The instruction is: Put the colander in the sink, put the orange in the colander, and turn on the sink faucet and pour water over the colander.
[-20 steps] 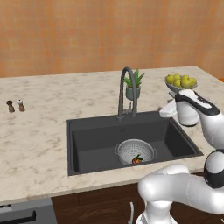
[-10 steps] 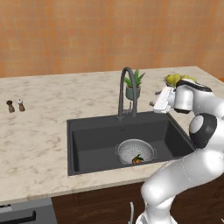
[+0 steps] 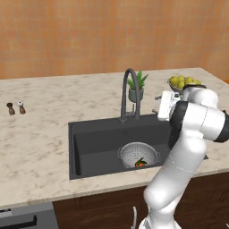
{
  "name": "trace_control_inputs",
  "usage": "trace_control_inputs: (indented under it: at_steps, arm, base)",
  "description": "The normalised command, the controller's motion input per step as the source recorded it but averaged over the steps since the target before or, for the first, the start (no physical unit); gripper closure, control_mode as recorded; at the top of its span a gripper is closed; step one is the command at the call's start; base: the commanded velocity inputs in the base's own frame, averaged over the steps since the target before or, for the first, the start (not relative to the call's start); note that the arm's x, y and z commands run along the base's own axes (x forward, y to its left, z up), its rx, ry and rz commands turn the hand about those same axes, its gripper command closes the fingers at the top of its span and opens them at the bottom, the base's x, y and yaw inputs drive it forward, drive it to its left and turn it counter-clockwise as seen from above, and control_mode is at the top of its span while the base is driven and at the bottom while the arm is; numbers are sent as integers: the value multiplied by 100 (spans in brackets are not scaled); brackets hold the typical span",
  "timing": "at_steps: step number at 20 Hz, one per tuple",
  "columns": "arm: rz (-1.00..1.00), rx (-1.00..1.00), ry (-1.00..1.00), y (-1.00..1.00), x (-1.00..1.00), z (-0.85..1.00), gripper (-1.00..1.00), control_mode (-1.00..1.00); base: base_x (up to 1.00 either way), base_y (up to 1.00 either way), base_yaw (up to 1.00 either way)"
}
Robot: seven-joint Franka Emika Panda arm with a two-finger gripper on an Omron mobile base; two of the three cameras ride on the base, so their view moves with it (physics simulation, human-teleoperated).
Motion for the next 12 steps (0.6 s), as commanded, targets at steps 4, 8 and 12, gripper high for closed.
trace_control_inputs:
  at_steps: [4, 8, 12]
  arm:
    - [0, -8, 22, 29, 1, -6, -100, -100]
    - [0, -4, 30, 29, 13, 0, -100, -100]
    - [0, 0, 23, 27, 7, -10, -100, -100]
  base:
    - [0, 0, 0]
    - [0, 0, 0]
    - [0, 0, 0]
